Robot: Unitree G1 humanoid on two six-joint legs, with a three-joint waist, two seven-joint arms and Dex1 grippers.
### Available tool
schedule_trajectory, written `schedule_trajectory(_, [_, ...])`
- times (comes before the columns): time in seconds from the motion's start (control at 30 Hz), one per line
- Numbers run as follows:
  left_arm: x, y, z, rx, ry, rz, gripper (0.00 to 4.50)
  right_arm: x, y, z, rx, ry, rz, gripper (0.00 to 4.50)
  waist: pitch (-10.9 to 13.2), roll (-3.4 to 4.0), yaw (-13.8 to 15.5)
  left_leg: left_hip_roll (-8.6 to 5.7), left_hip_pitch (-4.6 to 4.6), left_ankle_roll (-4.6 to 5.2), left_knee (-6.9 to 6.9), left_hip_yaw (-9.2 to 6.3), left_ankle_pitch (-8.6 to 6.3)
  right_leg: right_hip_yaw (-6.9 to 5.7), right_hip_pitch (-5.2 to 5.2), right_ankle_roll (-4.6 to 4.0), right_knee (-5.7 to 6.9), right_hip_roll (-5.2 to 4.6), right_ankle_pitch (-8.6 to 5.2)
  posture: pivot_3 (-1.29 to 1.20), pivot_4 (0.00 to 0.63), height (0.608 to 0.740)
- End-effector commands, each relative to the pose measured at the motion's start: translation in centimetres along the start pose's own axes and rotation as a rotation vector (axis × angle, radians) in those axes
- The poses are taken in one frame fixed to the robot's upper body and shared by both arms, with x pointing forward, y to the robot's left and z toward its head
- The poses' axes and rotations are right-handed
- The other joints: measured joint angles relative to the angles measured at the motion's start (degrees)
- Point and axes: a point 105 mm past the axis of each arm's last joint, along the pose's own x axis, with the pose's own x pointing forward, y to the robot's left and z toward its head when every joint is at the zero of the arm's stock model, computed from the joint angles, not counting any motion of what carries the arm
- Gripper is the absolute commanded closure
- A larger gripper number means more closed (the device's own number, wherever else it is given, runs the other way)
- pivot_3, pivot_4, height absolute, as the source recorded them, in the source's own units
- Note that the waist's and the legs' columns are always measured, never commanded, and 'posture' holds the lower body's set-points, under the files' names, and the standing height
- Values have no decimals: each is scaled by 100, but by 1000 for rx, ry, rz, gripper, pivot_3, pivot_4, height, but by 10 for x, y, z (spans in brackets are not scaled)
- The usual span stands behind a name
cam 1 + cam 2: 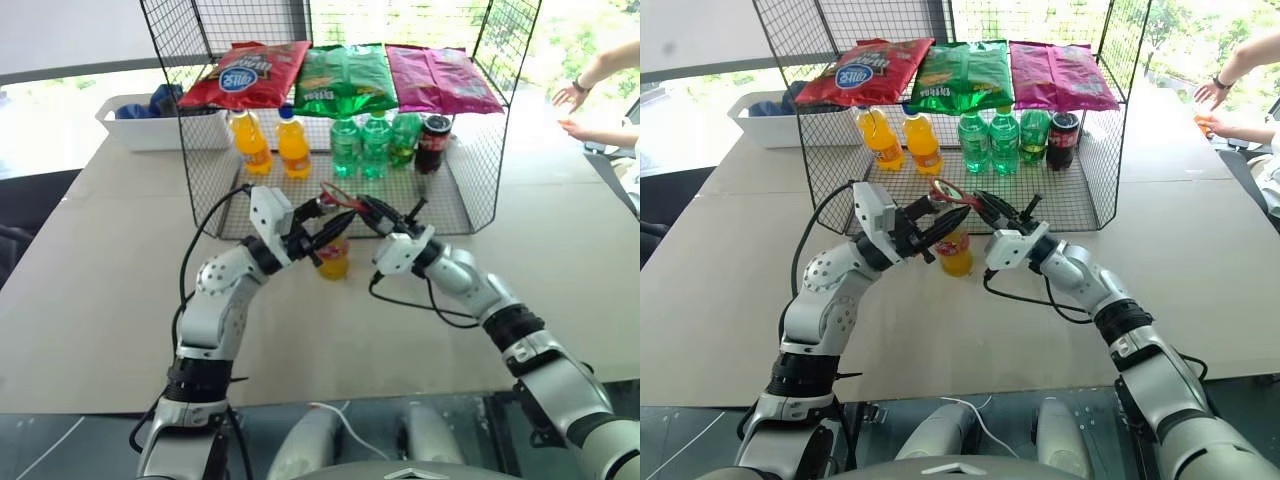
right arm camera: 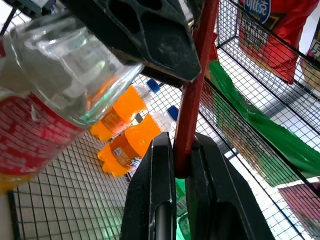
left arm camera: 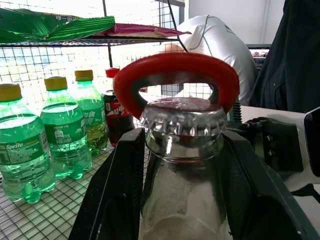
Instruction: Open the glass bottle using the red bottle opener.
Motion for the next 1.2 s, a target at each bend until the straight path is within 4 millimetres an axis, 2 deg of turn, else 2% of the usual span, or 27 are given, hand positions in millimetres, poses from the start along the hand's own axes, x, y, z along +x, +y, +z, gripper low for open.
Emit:
schedule_trajectory(0.03, [4, -7, -23, -58, 80, -19, 2770, 3, 25, 14, -89, -101, 167, 4500, 0, 1, 0, 0, 0, 0, 0, 1, 0, 0, 0, 0, 0, 0, 0, 0, 150, 740])
schedule_trajectory(0.57, [5, -6, -22, -57, 82, -17, 2770, -3, 29, 11, -131, -151, 254, 4500, -4, 6, 2, 0, 5, 0, -4, 0, 0, 1, 7, 0, -8, 0, 0, 0, 150, 740])
schedule_trajectory(0.97, [5, -5, -26, -63, 86, -23, 2770, 1, 2, 6, -279, -176, 286, 4500, -5, 8, 3, 0, 6, 0, -8, -3, 0, -2, 13, 0, -19, 1, 0, 0, 150, 740])
schedule_trajectory(1.2, [5, -6, -29, -66, 86, -29, 2770, 5, -21, 1, -340, -165, 264, 4500, -4, 8, 3, 0, 6, 0, -9, -3, 0, -2, 14, 0, -20, 1, 0, 0, 150, 740])
